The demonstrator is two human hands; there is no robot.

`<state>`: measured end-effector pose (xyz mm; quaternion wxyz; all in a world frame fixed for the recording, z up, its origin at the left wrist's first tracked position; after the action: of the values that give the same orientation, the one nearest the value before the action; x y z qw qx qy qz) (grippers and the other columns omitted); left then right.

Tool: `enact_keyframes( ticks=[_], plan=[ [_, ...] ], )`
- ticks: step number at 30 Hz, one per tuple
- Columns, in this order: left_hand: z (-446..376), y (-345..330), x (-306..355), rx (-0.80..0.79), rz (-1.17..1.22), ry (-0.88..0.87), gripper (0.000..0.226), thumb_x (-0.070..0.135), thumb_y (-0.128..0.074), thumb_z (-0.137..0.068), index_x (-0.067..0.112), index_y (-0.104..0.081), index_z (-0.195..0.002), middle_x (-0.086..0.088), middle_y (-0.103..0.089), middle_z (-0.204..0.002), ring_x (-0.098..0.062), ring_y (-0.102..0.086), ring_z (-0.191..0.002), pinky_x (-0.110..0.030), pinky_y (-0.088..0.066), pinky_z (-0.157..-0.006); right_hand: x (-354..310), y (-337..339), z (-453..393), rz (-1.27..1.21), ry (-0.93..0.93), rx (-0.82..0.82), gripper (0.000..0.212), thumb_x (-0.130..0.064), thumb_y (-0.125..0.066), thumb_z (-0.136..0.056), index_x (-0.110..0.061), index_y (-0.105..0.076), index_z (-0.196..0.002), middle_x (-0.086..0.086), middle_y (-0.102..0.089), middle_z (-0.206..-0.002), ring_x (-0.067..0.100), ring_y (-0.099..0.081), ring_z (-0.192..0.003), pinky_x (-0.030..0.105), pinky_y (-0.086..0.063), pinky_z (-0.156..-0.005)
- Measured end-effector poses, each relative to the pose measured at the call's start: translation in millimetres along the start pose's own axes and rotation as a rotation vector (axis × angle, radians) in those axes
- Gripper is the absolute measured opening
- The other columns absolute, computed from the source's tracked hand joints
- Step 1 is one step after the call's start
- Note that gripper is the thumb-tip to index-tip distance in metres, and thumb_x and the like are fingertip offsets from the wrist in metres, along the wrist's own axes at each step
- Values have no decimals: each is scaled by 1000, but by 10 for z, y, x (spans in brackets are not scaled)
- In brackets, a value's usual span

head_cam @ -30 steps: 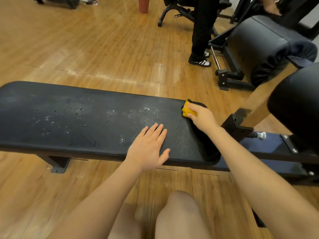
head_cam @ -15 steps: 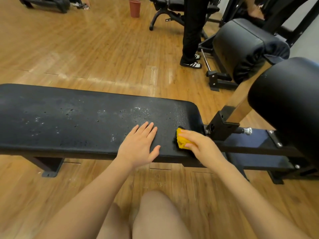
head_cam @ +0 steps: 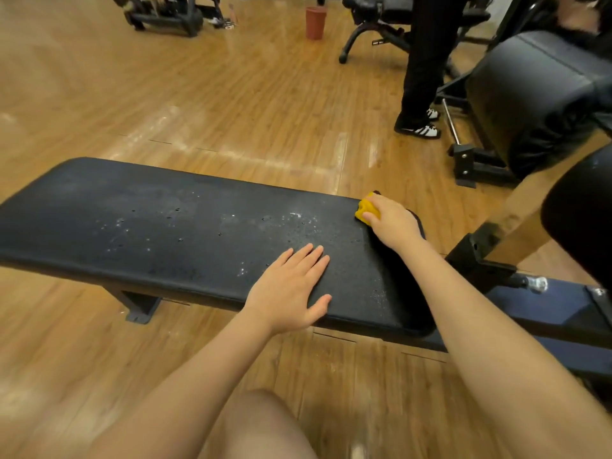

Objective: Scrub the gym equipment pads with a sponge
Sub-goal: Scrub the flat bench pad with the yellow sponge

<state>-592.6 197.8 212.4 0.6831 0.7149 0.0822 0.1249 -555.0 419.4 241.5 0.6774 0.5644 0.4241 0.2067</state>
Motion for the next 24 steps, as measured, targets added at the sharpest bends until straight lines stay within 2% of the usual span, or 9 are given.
enact_keyframes(
  ticks=[8,12,18,20,22,24],
  plan=[
    [9,-33,-23,46,6,-12,80,60,-11,-86,15,-25,-150,-5,-22,-157,-20,-16,-146,-32,-4,-116,17,-125,171,4,87,35,41,-25,-49,-95,-20,-47,-136,-1,-41,-145,20,-37,-132,32,-32,-102],
    [22,-13,-5,71,16,-19,79,59,-13,-86,12,-32,-148,-7,-30,-154,-23,-23,-144,-35,-12,-116,-112,-173,601,9,138,37,42,-29,-50,-94,-25,-46,-136,-7,-39,-146,16,-36,-134,34,-32,-107],
    [80,52,22,52,-26,11,71,56,-10,-94,15,-19,-152,-4,-15,-159,-20,-8,-147,-36,-2,-118,-276,-255,1365,25,256,29,44,-29,-49,-95,-30,-42,-138,-14,-36,-146,7,-31,-136,25,-25,-111],
    [184,103,16,90,-49,42,74,56,-10,-91,12,-35,-146,-8,-30,-154,-24,-23,-144,-42,-13,-117,-268,-270,1441,19,277,39,44,-27,-51,-94,-29,-43,-137,-14,-38,-145,7,-32,-136,23,-24,-110],
    [375,90,-58,149,-67,69,69,54,-23,-92,8,-52,-134,-12,-48,-142,-29,-40,-135,-48,-29,-111,-238,-267,1423,4,282,13,43,-25,-52,-93,-28,-45,-136,-13,-40,-144,7,-33,-134,20,-22,-108],
    [583,41,-223,179,-88,111,69,55,-26,-93,6,-54,-132,-14,-48,-141,-31,-41,-134,-47,-27,-112,-201,-229,1347,-25,282,-24,42,-24,-52,-93,-26,-47,-135,-11,-42,-142,9,-36,-133,20,-24,-108]
  ],
)
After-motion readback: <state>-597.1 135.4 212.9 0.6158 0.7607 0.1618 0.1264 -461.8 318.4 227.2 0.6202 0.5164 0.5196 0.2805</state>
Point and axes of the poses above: each hand's wrist, its own z-axis away from the middle knuckle, its own y-axis out of the back of the hand, x = y × z, the point moved 3 cm from there along -z, towards the middle knuckle
